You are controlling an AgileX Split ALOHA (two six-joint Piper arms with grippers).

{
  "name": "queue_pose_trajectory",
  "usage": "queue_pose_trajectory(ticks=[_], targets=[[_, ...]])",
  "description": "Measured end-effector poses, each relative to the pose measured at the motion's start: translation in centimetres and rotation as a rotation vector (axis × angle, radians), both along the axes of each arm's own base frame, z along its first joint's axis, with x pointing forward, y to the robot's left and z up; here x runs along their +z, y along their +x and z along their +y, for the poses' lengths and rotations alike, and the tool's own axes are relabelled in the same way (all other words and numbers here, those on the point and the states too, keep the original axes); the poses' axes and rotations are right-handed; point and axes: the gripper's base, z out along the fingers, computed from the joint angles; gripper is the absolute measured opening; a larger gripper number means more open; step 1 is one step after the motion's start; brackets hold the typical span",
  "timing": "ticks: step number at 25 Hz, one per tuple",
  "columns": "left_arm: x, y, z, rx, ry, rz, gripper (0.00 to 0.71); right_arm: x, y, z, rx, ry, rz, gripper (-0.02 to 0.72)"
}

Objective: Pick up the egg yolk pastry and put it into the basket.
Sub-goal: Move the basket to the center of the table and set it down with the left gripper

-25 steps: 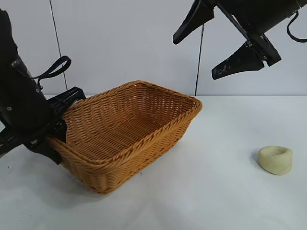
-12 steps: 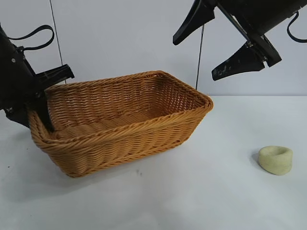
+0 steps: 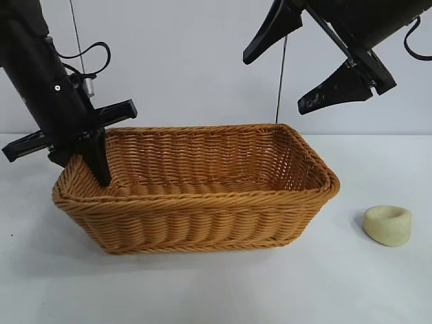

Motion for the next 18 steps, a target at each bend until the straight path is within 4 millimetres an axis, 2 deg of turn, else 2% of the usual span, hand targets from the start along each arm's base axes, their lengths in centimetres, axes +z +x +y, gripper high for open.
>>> queue_pose_trajectory(ticks=[7, 12, 18], targets=[[-0.5, 0.7, 0.0, 0.026, 0.004, -0.061, 0.099, 0.0, 0.0, 0.0, 0.001, 0.0, 0.001, 0.655], [-1.6, 0.7, -0.1, 0.006, 0.007, -0.038, 0.098, 0.0, 0.0, 0.0, 0.001, 0.0, 0.001, 0.655], [-1.7, 0.7, -0.1, 0.002, 0.004, -0.037, 0.097, 0.0, 0.0, 0.0, 0.002, -0.001, 0.001, 0.655]])
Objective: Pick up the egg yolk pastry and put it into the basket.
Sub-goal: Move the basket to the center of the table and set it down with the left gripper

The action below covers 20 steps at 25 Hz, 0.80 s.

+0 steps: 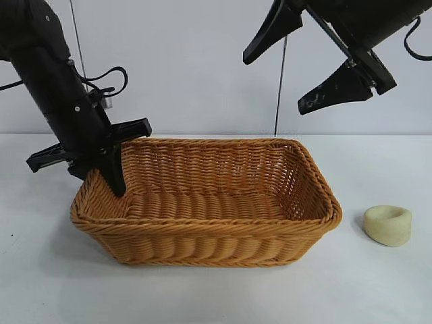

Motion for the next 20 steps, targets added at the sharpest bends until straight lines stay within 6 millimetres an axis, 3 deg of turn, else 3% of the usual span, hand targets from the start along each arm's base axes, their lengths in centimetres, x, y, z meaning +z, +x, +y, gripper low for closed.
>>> queue_pose_trajectory(ticks=[4, 6, 9, 11, 15, 20], targets=[[0.0, 0.0, 0.0, 0.0, -0.003, 0.001, 0.138, 0.0, 0.0, 0.0, 0.0, 0.001, 0.0, 0.655], [0.0, 0.0, -0.1, 0.003, -0.006, 0.003, 0.257, 0.0, 0.0, 0.0, 0.0, 0.001, 0.0, 0.655], [0.1, 0.0, -0.1, 0.001, -0.008, 0.008, 0.525, 0.0, 0.0, 0.0, 0.0, 0.001, 0.0, 0.655], [0.4, 0.1, -0.1, -0.005, -0.011, 0.01, 0.63, 0.0, 0.0, 0.0, 0.001, 0.001, 0.002, 0.655], [1.7, 0.7, -0.4, -0.029, -0.026, 0.009, 0.684, 0.0, -0.1, 0.0, 0.004, 0.002, 0.005, 0.655], [4.8, 1.6, -1.0, -0.082, -0.054, 0.007, 0.692, 0.0, -0.1, 0.0, 0.005, 0.002, 0.006, 0.655]])
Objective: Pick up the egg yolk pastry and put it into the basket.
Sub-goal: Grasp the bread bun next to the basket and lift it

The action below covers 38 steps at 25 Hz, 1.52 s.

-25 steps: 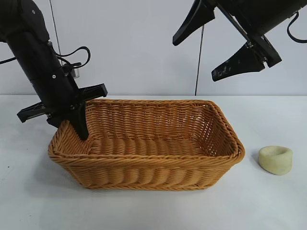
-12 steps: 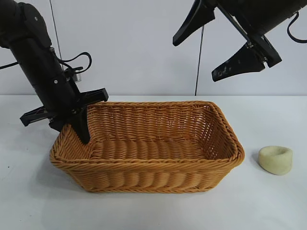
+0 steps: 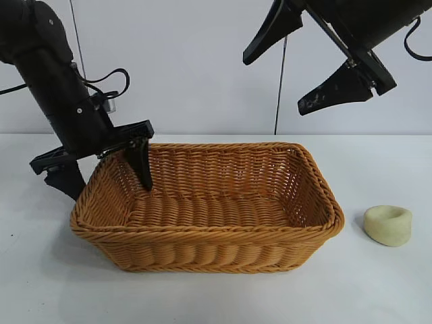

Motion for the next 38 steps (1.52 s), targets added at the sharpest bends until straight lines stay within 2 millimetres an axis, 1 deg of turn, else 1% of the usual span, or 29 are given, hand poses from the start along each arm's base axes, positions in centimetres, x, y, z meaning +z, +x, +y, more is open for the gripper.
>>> queue_pose_trajectory(ticks=[3, 8, 11, 13, 20, 23, 25, 30, 32, 34, 38], targets=[[2.1, 0.4, -0.2, -0.039, -0.012, -0.004, 0.692, 0.0, 0.0, 0.0, 0.002, 0.0, 0.002, 0.655], [5.7, 1.5, -0.2, -0.045, -0.002, -0.118, 0.692, 0.0, 0.0, 0.0, 0.003, 0.001, 0.003, 0.655], [7.3, 1.7, 0.2, -0.049, 0.04, -0.178, 0.692, 0.0, -0.1, 0.0, 0.004, 0.001, 0.004, 0.655], [7.9, 1.7, 0.7, -0.058, 0.09, -0.209, 0.692, 0.0, 0.0, 0.0, 0.004, 0.001, 0.004, 0.655], [8.4, 1.8, 2.3, -0.064, 0.267, -0.259, 0.692, 0.0, -0.1, 0.0, 0.006, 0.002, 0.006, 0.655], [8.4, 2.1, 3.2, -0.051, 0.294, -0.263, 0.692, 0.0, -0.1, 0.0, 0.007, 0.002, 0.007, 0.655], [8.4, 2.4, 4.5, -0.023, 0.298, -0.259, 0.692, 0.0, -0.1, 0.0, 0.007, 0.002, 0.007, 0.655], [8.6, 3.1, 9.4, 0.079, 0.325, -0.247, 0.692, 0.0, -0.1, 0.0, 0.007, 0.002, 0.008, 0.655], [9.0, 2.8, 10.7, 0.108, 0.329, -0.244, 0.692, 0.0, -0.1, 0.0, 0.007, 0.002, 0.008, 0.655], [9.4, 2.1, 11.6, 0.125, 0.332, -0.241, 0.692, 0.0, -0.1, 0.0, 0.007, 0.002, 0.008, 0.655], [10.4, -0.4, 12.0, 0.111, 0.347, -0.225, 0.692, 0.0, -0.1, 0.0, 0.007, 0.002, 0.008, 0.655]])
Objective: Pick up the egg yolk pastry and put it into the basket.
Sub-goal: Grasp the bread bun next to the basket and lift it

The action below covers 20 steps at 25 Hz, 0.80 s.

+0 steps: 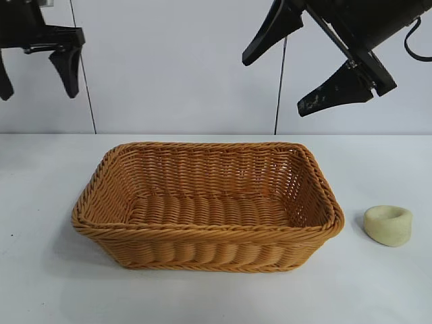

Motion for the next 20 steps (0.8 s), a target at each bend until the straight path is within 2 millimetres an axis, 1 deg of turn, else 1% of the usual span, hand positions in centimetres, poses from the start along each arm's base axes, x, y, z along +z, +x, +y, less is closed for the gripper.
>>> queue_pose_trajectory(ticks=[2, 3, 6, 9, 10, 13, 16, 18, 20], targets=[[0.8, -1.9, 0.1, -0.01, 0.006, 0.006, 0.692, 0.0, 0.0, 0.0, 0.0, -0.001, 0.0, 0.655], [0.8, -2.9, 0.2, -0.013, 0.007, 0.02, 0.692, 0.0, 0.0, 0.0, 0.0, -0.001, 0.0, 0.655], [1.6, -6.6, 0.4, -0.02, 0.01, 0.034, 0.692, 0.0, 0.0, 0.0, 0.001, -0.001, 0.001, 0.655], [2.5, -11.1, 0.6, -0.032, 0.013, 0.034, 0.692, 0.0, 0.0, 0.0, 0.003, -0.002, 0.001, 0.655], [2.3, -12.5, 0.6, -0.034, 0.014, 0.047, 0.692, 0.0, 0.0, 0.0, 0.003, -0.002, 0.001, 0.655], [2.5, -17.4, 0.9, -0.037, 0.016, 0.038, 0.692, 0.0, 0.0, 0.0, 0.003, -0.002, 0.001, 0.655], [1.9, -21.7, 1.1, -0.039, 0.018, 0.035, 0.692, 0.0, 0.0, 0.0, 0.003, -0.002, 0.001, 0.655], [1.0, -24.4, 1.2, -0.039, 0.018, 0.037, 0.692, 0.0, 0.0, 0.0, 0.003, -0.002, 0.001, 0.655], [0.4, -26.8, 1.4, -0.038, 0.017, -0.003, 0.692, 0.0, 0.0, 0.0, 0.003, -0.002, 0.001, 0.655]])
